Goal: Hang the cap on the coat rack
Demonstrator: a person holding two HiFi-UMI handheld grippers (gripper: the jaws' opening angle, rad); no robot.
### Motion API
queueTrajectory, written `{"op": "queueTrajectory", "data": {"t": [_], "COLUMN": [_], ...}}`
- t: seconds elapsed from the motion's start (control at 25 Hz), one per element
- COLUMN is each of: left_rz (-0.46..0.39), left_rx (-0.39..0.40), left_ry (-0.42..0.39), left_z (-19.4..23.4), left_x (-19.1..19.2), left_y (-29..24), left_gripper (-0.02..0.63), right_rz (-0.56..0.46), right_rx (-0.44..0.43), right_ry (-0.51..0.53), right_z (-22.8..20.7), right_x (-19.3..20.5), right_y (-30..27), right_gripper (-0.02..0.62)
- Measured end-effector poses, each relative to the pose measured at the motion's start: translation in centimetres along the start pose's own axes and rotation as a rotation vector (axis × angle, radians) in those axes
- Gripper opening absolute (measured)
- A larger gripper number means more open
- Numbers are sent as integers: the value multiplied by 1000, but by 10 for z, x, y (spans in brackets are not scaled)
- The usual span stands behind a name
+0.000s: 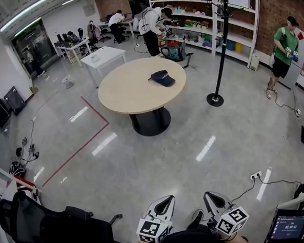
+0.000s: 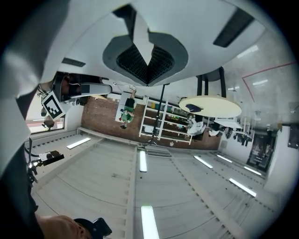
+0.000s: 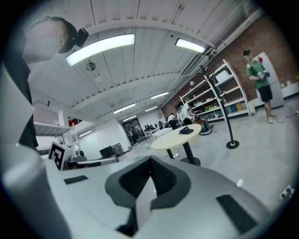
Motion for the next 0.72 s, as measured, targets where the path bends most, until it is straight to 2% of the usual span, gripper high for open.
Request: {"op": "queueTrajectory", "data": {"t": [0.2,0.4,0.72], "left_rz": [-18,-5,15], "left_rx": [-30,-49,-92], "left_ry": [-21,-32,-12], "left_z": [-21,-39,-1], "left_x": [-24,-35,-42], "left_y": [-77,-130,-178], "left_gripper": [5,5,5], "right_rz": [-11,17,25], "right_rx": [-37,-68,-72], "right_ry": [3,-14,-28], "right_z": [-66,-124,-168], "right_x": [-30,-45,-62], "right_y": [-9,-17,-68], "right_gripper": [-9,-9,-9]}}
Point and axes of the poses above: the fingertips, and each gripper's own axes: y backward along the fingers, z to its left, x out of its underside, the point moved 8 cm from there along y, backward along the fingers, and after that the axes turned 1 degree about -z, right-handed, at the moved point
